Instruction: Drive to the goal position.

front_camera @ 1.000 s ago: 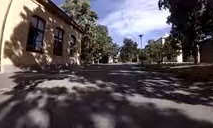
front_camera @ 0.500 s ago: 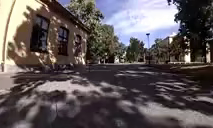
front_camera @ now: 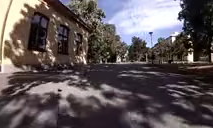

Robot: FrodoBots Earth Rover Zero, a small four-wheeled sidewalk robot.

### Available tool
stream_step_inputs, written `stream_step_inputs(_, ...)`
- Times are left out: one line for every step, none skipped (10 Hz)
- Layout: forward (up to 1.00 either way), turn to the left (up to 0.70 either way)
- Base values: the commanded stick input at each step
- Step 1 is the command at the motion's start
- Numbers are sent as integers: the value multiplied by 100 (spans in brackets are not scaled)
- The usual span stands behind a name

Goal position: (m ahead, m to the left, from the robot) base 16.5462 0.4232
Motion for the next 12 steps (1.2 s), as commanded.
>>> stream_step_inputs(70,0)
stream_step_inputs(70,0)
stream_step_inputs(70,0)
stream_step_inputs(70,0)
stream_step_inputs(70,0)
stream_step_inputs(70,0)
stream_step_inputs(70,0)
stream_step_inputs(70,0)
stream_step_inputs(70,0)
stream_step_inputs(70,0)
stream_step_inputs(70,0)
stream_step_inputs(70,0)
